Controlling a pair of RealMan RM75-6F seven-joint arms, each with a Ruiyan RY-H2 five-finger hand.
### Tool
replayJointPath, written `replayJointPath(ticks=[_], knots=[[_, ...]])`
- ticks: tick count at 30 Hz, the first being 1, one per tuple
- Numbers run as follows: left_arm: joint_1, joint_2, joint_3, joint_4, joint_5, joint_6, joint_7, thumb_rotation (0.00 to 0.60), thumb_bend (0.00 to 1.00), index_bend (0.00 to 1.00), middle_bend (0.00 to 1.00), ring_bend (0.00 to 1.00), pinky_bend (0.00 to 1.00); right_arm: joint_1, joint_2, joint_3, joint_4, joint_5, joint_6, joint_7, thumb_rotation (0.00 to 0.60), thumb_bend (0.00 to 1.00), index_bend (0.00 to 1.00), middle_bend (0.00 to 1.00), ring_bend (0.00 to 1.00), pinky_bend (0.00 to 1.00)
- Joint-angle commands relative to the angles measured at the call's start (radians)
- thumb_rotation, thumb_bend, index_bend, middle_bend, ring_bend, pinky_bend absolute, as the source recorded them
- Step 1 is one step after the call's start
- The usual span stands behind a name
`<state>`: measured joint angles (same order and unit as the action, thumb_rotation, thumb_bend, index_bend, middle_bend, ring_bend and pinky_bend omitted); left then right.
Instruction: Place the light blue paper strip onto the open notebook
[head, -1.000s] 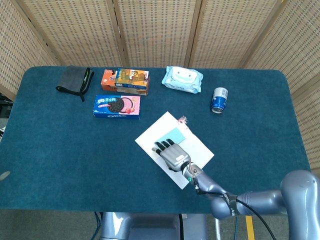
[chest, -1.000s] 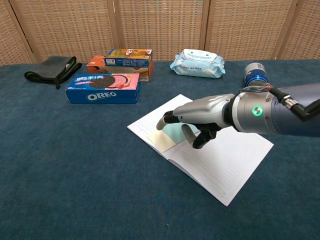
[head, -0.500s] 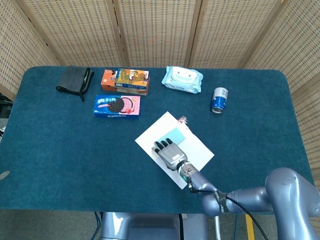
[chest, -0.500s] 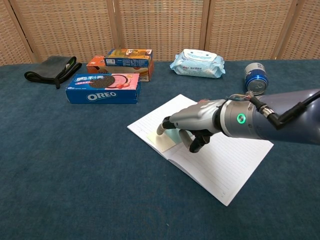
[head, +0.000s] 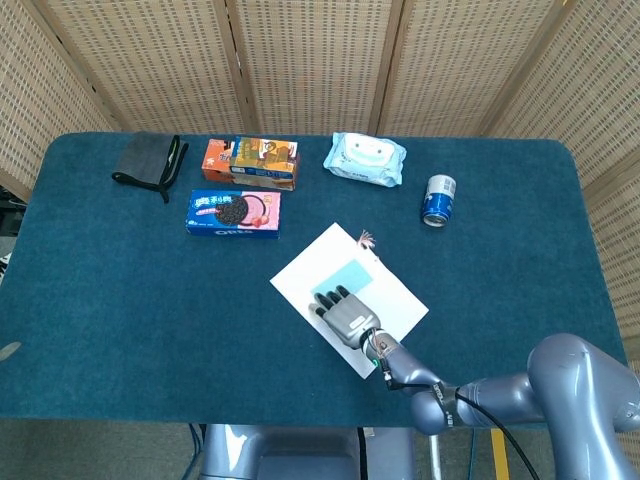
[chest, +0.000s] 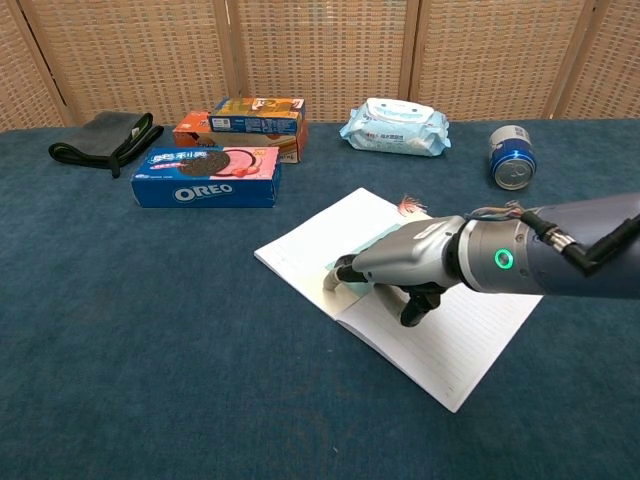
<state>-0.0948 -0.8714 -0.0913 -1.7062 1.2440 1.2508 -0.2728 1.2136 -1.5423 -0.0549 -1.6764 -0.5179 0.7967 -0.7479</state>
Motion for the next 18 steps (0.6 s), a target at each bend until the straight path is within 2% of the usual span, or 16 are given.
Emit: replayJointPath(ticks=[1,9,18], knots=[[-0.001,-0.001,0.001,-0.003,0.002,0.0,0.005,0.6,0.0,0.0,0.0,0.0,0.0,0.004,0.008,-0.01,0.0,-0.011,-0.008,0.0,0.6,1.0,0.0,0.0,0.0,0.0],[-0.002,-0.004,0.001,-0.007,-0.004,0.001,0.016,0.6,0.0,0.0,0.0,0.0,0.0,0.011,0.014,-0.037,0.017,-0.046,-0.017,-0.006,0.6,1.0,0.0,0.0,0.0,0.0],[-0.003,-0.004,0.001,-0.008,-0.004,-0.001,0.016,0.6,0.0,0.0,0.0,0.0,0.0,0.034,0.0,-0.037,0.04,-0.053,-0.019,-0.021,0.6,1.0,0.0,0.0,0.0,0.0]])
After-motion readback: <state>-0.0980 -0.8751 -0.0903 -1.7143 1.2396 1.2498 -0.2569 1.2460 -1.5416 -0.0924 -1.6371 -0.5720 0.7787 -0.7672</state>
